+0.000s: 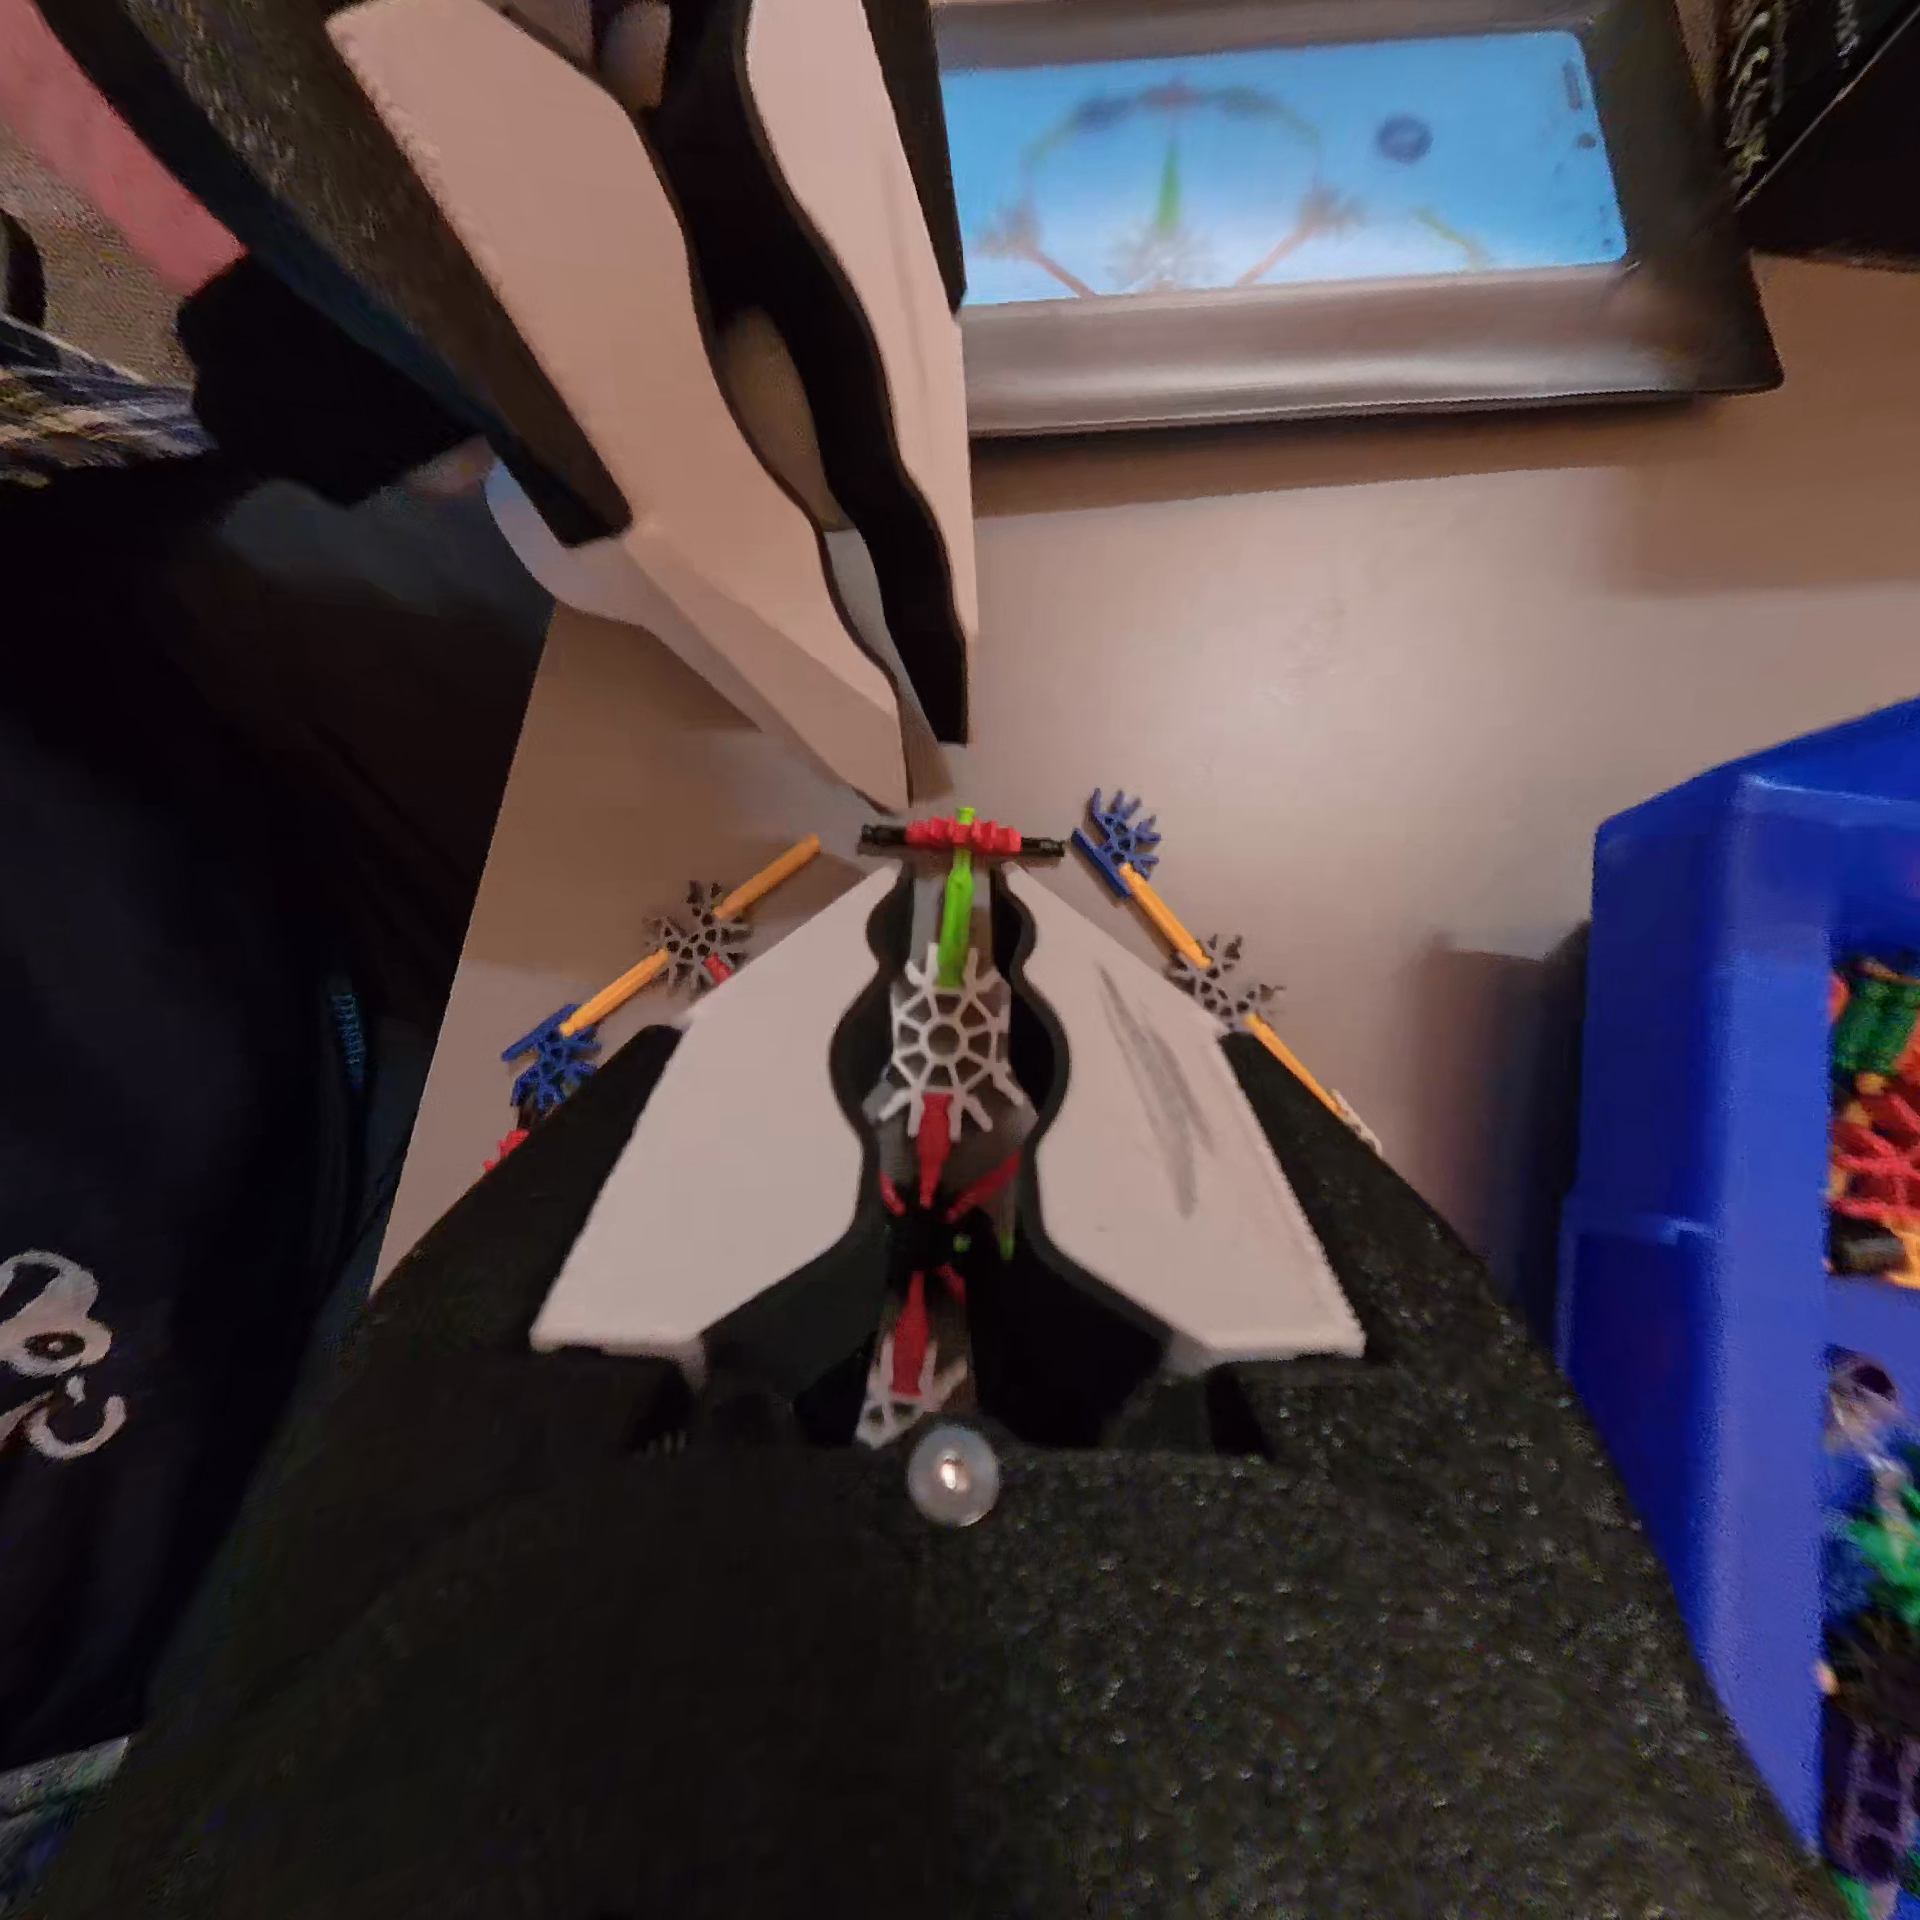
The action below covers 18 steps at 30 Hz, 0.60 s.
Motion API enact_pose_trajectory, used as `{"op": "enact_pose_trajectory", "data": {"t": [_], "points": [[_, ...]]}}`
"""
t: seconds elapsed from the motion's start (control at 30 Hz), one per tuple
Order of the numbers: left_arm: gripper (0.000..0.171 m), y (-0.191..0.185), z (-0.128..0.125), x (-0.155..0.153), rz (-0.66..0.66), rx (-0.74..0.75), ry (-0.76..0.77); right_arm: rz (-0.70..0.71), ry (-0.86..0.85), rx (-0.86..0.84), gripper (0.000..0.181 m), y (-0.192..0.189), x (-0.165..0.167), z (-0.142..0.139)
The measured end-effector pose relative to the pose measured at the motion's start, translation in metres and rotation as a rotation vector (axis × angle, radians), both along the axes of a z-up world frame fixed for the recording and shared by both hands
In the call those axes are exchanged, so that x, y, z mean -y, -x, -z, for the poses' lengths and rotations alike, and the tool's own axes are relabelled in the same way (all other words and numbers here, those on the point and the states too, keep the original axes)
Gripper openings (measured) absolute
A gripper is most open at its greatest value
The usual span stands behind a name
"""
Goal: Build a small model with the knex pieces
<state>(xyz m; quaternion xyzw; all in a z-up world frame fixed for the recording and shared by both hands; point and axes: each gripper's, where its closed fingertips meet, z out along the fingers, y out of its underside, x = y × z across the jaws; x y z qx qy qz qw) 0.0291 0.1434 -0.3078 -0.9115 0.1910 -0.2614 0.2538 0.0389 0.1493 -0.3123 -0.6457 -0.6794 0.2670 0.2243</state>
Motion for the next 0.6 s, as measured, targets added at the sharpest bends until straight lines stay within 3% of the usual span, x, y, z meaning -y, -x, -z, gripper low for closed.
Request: {"op": "enact_pose_trajectory", "data": {"t": [0.1,0.3,0.43,0.6], "points": [[0.017,0.004,-0.008,0.0,0.037,0.007,-0.029,0.047,0.001,-0.034,0.018,-0.012,-0.011,-0.018],[0.016,0.016,-0.012,-0.006,0.171,-0.079,-0.115,0.262,-0.006,-0.225,0.017,-0.065,-0.045,-0.087],[0.015,0.016,-0.011,-0.008,0.274,-0.1,-0.152,0.383,-0.039,-0.165,0.018,-0.109,-0.054,-0.087],[0.013,0.012,-0.007,-0.009,0.397,-0.136,-0.188,0.435,-0.003,-0.116,0.017,-0.128,-0.039,-0.071]]}}
